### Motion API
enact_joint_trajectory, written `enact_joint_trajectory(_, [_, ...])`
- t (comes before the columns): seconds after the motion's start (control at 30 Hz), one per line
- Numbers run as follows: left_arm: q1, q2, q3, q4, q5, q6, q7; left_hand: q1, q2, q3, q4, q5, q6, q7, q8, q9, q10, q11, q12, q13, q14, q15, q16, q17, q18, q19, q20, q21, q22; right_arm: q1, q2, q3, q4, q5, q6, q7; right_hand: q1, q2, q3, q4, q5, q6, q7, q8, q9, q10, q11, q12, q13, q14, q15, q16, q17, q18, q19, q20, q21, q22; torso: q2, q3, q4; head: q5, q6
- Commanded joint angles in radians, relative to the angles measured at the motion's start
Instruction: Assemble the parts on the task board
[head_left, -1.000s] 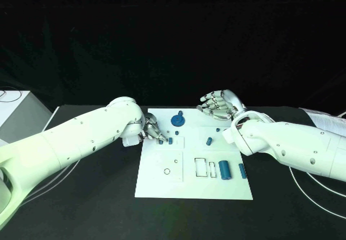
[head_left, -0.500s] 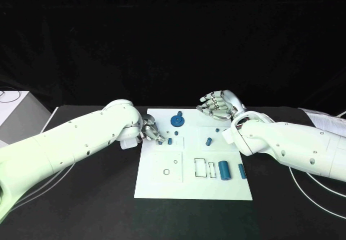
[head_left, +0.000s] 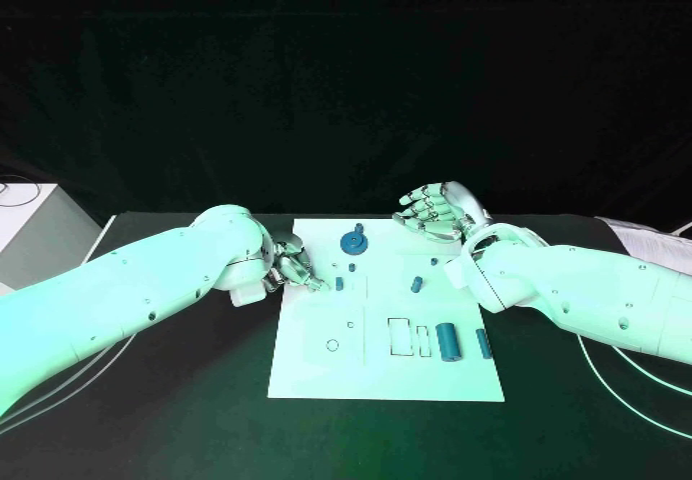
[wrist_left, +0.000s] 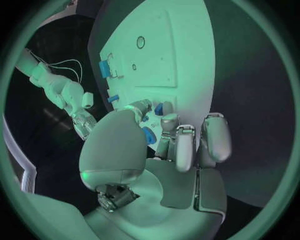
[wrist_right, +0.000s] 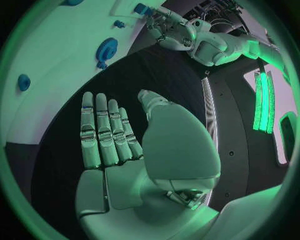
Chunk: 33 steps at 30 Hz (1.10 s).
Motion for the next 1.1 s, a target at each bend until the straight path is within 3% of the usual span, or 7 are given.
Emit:
enact_joint_trajectory(0.03, [-0.003,-0.013,0.007,0.011,0.052,-0.031,0.017,-0.009,-0.007,-0.013,0.003,-0.004,0.002,-0.005,0.009,0.003,-0.002,0.007,0.007,0.004,0.082,0.009,-0.003,0.193,0.004,-0.005,0.003,-0.006,0.000,-0.001,-0.001,0.000,0.001,-0.002,0.015,0.014,0.006,-0.001,0.001,-0.001,0.006,-0.008,0.038,0.003,-0.001,0.002,0.008,-0.003,-0.001,-0.001,0.005,-0.005,-0.001,0.006,-0.005,0.001,0.000,-0.001,0.001,0.0003,-0.0007,0.000,0.001])
enact_joint_trajectory(0.47, [-0.008,-0.060,0.082,0.062,0.074,-0.156,0.110,-0.021,0.004,-0.063,0.002,-0.001,-0.030,0.006,0.026,0.009,-0.090,0.019,-0.039,-0.092,0.052,0.020,-0.033,0.117,0.022,-0.059,0.014,-0.056,-0.084,-0.002,-0.005,0.000,0.001,0.000,0.015,0.016,0.006,-0.001,0.001,-0.001,0.010,-0.008,0.038,0.004,-0.002,0.002,0.008,-0.003,-0.004,0.000,0.005,-0.006,-0.004,0.006,-0.006,0.002,0.000,-0.004,0.001,0.0018,-0.0014,-0.004,0.005])
enact_joint_trajectory(0.6, [-0.012,-0.062,0.093,0.066,0.086,-0.237,0.187,-0.018,0.017,-0.123,0.003,-0.005,-0.086,0.025,0.038,0.004,-0.240,0.036,-0.130,-0.259,0.004,0.035,-0.077,0.014,0.044,-0.128,0.027,-0.129,-0.194,-0.003,-0.005,0.000,0.000,0.001,0.015,0.016,0.005,-0.001,0.001,-0.001,0.010,-0.008,0.038,0.004,-0.002,0.002,0.008,-0.003,-0.005,0.001,0.005,-0.007,-0.004,0.006,-0.006,0.002,0.000,-0.004,0.000,0.0023,-0.0003,-0.006,0.006])
enact_joint_trajectory(0.73, [-0.017,-0.054,0.087,0.063,0.065,-0.300,0.277,0.112,0.064,-0.057,-0.008,0.008,-0.151,0.048,0.029,-0.025,-0.311,0.057,-0.182,-0.304,-0.083,0.052,-0.152,-0.142,0.076,-0.235,0.043,-0.247,-0.358,-0.003,-0.005,0.000,-0.001,0.002,0.015,0.017,0.005,-0.001,0.001,-0.001,0.011,-0.008,0.038,0.004,-0.002,0.002,0.008,-0.003,-0.005,0.001,0.005,-0.007,-0.004,0.006,-0.006,0.002,0.000,-0.004,-0.001,0.0030,0.0007,-0.007,0.007])
enact_joint_trajectory(0.8, [-0.022,-0.048,0.076,0.059,0.026,-0.333,0.337,0.238,0.045,0.057,-0.026,0.003,-0.172,0.059,0.012,-0.063,-0.360,0.070,-0.249,-0.356,-0.176,0.062,-0.227,-0.275,0.103,-0.340,0.051,-0.362,-0.504,-0.003,-0.005,0.000,-0.002,0.002,0.015,0.017,0.006,-0.001,0.001,-0.001,0.011,-0.008,0.038,0.004,-0.002,0.002,0.008,-0.003,-0.005,0.001,0.005,-0.007,-0.005,0.006,-0.006,0.002,0.000,-0.004,0.000,0.0026,0.0003,-0.007,0.008])
enact_joint_trajectory(0.93, [-0.034,-0.030,0.051,0.044,-0.068,-0.392,0.471,0.325,-0.025,0.194,-0.067,-0.010,-0.156,0.064,-0.002,-0.134,-0.378,0.076,-0.362,-0.468,-0.301,0.076,-0.289,-0.409,0.107,-0.394,0.063,-0.394,-0.533,-0.003,-0.003,0.000,-0.005,0.002,0.016,0.017,0.008,0.001,0.003,-0.003,0.012,-0.008,0.038,0.004,-0.002,0.002,0.008,-0.004,-0.007,0.001,0.005,-0.008,-0.006,0.006,-0.006,0.002,0.000,-0.006,0.001,0.0019,-0.0015,-0.007,0.011])
enact_joint_trajectory(1.1, [-0.050,-0.003,0.022,0.023,-0.165,-0.445,0.581,0.309,-0.058,0.202,-0.086,-0.023,-0.152,0.065,-0.038,-0.190,-0.391,0.080,-0.409,-0.519,-0.362,0.078,-0.304,-0.470,0.107,-0.420,0.068,-0.379,-0.515,-0.003,-0.001,0.000,-0.006,0.002,0.017,0.017,0.011,0.001,0.005,-0.005,0.013,-0.007,0.037,0.005,-0.003,0.002,0.008,-0.004,-0.010,0.002,0.005,-0.009,-0.008,0.006,-0.006,0.002,0.001,-0.008,0.002,0.0018,-0.0013,-0.012,0.017])
